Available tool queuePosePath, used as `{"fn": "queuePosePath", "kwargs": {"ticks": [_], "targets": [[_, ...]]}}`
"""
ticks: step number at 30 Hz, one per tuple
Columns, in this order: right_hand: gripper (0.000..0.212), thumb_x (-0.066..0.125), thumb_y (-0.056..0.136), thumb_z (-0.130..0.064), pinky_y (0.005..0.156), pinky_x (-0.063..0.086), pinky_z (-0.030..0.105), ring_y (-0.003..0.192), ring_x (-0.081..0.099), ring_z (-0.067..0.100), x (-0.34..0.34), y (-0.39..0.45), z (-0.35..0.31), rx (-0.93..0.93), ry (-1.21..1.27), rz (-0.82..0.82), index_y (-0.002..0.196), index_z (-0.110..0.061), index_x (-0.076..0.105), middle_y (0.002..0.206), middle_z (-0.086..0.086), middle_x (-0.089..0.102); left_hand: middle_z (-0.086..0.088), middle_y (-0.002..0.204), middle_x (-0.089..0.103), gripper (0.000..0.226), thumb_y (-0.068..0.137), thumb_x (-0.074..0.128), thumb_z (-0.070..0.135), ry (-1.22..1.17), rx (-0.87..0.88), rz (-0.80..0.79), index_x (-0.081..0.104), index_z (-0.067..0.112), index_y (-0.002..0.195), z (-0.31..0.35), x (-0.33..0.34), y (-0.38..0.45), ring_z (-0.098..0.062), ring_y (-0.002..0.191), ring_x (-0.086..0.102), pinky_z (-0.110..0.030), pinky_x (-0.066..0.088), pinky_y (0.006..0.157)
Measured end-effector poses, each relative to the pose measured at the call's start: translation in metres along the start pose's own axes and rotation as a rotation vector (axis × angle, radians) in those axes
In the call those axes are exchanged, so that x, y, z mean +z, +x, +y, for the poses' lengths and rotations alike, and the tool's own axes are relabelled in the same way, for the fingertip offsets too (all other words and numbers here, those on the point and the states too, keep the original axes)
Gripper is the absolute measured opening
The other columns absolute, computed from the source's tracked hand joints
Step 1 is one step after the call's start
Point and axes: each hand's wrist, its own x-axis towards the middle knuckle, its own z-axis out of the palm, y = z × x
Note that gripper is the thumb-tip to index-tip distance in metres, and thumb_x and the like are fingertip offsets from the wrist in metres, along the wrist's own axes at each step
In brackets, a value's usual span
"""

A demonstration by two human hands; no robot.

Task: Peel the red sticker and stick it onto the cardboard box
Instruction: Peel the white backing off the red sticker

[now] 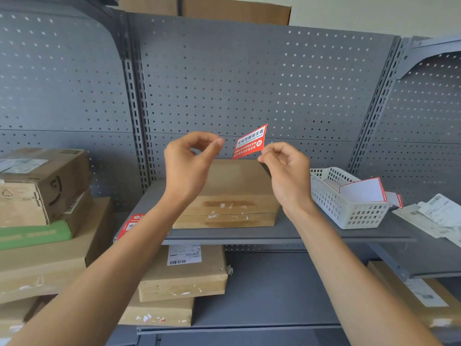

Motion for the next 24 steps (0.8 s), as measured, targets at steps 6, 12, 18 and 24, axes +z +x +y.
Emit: {"fn": "queuePosePath", "kwargs": {"ticks": [6,12,18,24], "targets": [[0.017,0.064,0.089,-0.008,0.082,0.053,0.032,0.087,0.070,0.023,0.008,-0.001,-0.001,-0.164,-0.092,-0.048,0.078,-0.020,0.066,0.081,-0.007,0.071,0.014,0.089,0.078,0.006,0.091,0.077,0.026,0.114,0.114,-0.208,0.082,0.023,0.092,0.013,0.016,-0.010,0.002,0.073,0.061,-0.007,0.037,0.064],[0.011,0.063,0.093,-0.013,0.078,0.051,0.024,0.086,0.066,0.008,0.010,-0.003,-0.004,-0.220,-0.163,-0.088,0.083,-0.016,0.068,0.084,-0.012,0.071,0.019,0.088,0.077,0.009,0.093,0.074,0.022,0.120,0.138,-0.222,0.083,0.021,0.096,0.011,0.015,-0.012,0.011,0.062,0.056,-0.004,0.036,0.063],[0.010,0.062,0.094,-0.010,0.075,0.046,0.015,0.083,0.065,0.004,0.015,-0.002,-0.005,-0.259,-0.207,-0.122,0.085,-0.010,0.068,0.085,-0.008,0.073,0.011,0.090,0.078,0.014,0.097,0.070,0.022,0.167,0.168,-0.216,0.083,0.016,0.094,0.011,0.012,-0.012,0.019,0.051,0.048,-0.002,0.033,0.056],[0.012,0.060,0.097,-0.015,0.073,0.046,0.019,0.087,0.066,0.009,0.017,-0.001,-0.001,-0.284,-0.254,-0.160,0.087,-0.014,0.067,0.087,-0.011,0.072,0.023,0.086,0.070,0.014,0.098,0.068,0.017,0.217,0.221,-0.221,0.082,0.017,0.095,0.010,0.008,-0.010,0.021,0.056,0.048,-0.003,0.034,0.059]]}}
